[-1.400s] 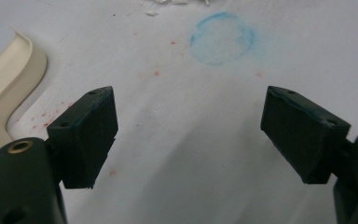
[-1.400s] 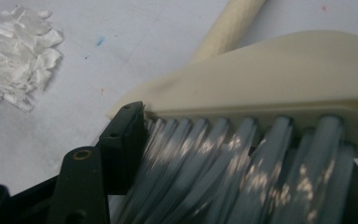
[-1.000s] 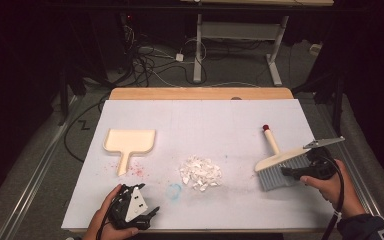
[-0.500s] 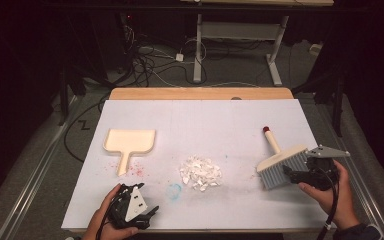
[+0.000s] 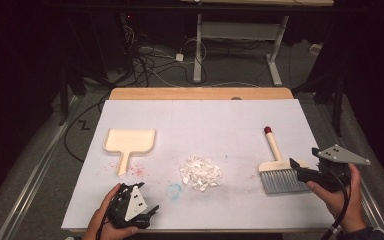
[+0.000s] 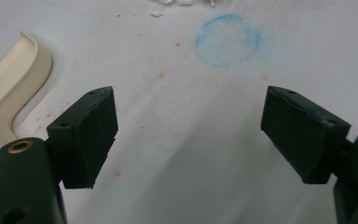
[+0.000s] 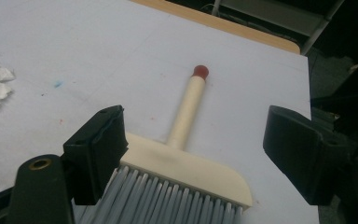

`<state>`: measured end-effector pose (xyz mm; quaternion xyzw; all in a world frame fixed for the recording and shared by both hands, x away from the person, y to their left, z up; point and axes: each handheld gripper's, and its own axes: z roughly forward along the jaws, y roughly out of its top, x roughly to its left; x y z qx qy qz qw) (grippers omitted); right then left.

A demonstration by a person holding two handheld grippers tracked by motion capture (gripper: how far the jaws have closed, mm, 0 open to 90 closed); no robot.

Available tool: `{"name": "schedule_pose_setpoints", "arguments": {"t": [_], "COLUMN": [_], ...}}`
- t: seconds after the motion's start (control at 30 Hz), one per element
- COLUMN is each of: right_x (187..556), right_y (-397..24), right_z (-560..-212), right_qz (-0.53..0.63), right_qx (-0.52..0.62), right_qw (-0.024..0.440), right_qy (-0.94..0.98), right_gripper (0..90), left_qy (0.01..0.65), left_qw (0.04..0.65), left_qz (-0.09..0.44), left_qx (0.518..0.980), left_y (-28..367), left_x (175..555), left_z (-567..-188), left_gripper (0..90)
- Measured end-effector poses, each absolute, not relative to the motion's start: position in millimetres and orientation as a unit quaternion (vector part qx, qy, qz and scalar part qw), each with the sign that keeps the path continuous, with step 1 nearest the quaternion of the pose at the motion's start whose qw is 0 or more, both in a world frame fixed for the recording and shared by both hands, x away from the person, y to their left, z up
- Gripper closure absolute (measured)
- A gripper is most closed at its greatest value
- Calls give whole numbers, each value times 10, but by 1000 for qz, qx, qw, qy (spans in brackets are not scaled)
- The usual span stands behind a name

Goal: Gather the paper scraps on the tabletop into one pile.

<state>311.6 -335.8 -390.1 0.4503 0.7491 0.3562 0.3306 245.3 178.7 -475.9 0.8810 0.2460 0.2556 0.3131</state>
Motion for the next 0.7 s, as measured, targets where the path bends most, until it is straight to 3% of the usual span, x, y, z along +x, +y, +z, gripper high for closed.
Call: {"name": "schedule_pose_setpoints", "arguments": {"t": [0.33, 0.7], "right_x": [2964, 2779], "right_y": [-3207, -3036], "right_z": [-3864, -4215], "right_qz": [409, 438], "right_qx": [393, 349], "right_qw": [362, 352], "right_qy": [740, 750], "right_gripper": [205, 229], "left_qy": [253, 271], "left_qw": [317, 330], "left_qz": [262, 281], "left_qx": [876, 859], "left_y": [1800, 1870], "left_x": [2459, 2481], "left_z": [-4740, -4693], "left_gripper": [174, 174]}}
